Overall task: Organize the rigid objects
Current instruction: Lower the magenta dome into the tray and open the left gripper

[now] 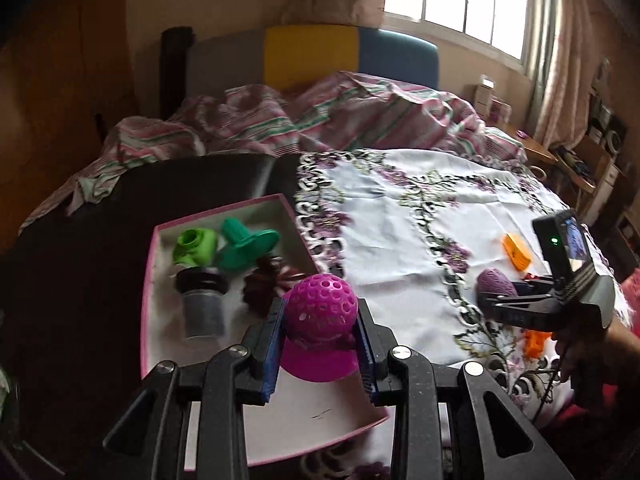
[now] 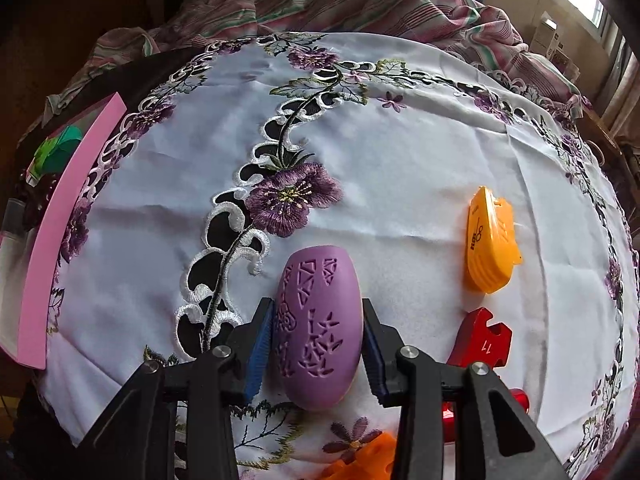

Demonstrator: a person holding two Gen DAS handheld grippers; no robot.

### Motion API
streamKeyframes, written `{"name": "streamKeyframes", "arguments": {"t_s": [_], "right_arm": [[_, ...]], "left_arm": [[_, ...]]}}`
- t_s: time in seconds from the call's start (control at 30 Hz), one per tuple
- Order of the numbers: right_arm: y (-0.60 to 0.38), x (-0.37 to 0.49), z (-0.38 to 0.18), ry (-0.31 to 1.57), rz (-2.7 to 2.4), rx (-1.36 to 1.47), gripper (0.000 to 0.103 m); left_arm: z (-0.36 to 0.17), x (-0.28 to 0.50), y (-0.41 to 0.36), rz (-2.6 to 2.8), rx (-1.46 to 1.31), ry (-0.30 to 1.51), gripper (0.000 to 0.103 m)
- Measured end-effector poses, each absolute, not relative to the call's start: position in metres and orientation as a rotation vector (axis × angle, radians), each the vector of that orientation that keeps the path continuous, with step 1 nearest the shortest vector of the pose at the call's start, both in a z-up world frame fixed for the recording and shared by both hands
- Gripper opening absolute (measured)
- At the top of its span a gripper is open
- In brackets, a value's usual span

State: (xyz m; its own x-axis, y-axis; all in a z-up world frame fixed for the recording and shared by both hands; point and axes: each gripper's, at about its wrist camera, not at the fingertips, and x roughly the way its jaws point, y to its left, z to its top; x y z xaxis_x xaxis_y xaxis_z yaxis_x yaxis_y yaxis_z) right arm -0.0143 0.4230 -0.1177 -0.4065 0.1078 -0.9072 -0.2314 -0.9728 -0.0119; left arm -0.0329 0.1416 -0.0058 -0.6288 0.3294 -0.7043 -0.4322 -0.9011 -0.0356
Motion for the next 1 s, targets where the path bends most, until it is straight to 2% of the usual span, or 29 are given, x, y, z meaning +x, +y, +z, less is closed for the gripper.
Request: {"name": "streamKeyframes", "arguments": {"t_s": [0.53,0.77,1.0], "right_arm": [[0.419,-0.013,-0.119,0.14,2.476,-1.564,0.041],[0.419,-0.014,-0.118,0.132,2.475,-1.568,0.041],[0.419,-0.014,-0.119,0.122,2.474,-1.57,0.041]], "left_arm": [[-0.031,-0.045,0.066,2.584,-1.21,0.066,0.033],[-0.047,-0.05,0.021,2.588,-1.281,-0.091,0.033],[-0.056,-0.057,0.022,2.55,-1.277,-0.093,0.033]]}}
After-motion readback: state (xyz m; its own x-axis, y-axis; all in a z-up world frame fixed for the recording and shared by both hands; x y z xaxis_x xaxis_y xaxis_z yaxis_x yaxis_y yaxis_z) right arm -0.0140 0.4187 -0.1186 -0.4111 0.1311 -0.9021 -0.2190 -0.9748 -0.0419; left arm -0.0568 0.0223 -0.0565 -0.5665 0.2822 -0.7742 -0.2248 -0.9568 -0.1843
